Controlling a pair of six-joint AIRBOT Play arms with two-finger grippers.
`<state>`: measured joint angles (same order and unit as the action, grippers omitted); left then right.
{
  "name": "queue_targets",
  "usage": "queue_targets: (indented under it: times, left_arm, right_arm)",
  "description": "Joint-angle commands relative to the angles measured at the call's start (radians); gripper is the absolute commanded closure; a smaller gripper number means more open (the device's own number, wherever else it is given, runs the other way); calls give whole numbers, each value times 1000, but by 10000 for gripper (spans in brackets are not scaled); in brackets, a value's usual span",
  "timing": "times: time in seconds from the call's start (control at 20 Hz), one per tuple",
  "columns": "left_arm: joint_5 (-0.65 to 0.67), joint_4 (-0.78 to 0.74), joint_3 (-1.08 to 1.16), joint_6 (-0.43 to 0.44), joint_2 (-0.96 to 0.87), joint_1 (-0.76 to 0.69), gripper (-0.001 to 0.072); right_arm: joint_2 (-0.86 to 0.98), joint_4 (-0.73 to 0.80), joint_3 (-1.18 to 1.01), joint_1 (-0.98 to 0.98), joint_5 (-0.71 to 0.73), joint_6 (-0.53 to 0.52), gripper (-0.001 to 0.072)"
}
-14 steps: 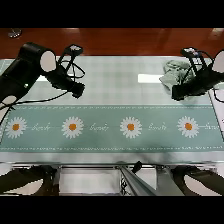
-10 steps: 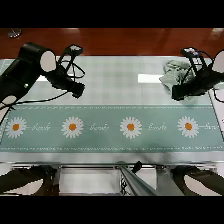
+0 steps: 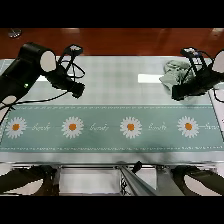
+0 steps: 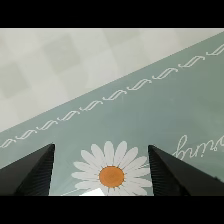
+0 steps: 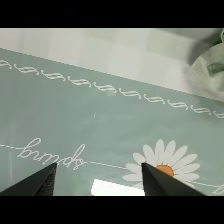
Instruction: Fold the shirts.
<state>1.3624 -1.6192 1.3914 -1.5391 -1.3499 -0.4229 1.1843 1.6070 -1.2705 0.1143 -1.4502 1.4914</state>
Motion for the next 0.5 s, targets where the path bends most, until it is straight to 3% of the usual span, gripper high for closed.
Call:
queue_targets:
  times: [0.0, 0.45]
  left_arm:
    - [0, 0, 1, 0, -1, -1, -2]
    - [-42, 5, 1, 0, -42, -8, -2]
  right_arm:
    - [0, 0, -1, 1, 0, 0, 98]
    - [0, -38, -1, 1, 261, 28, 98]
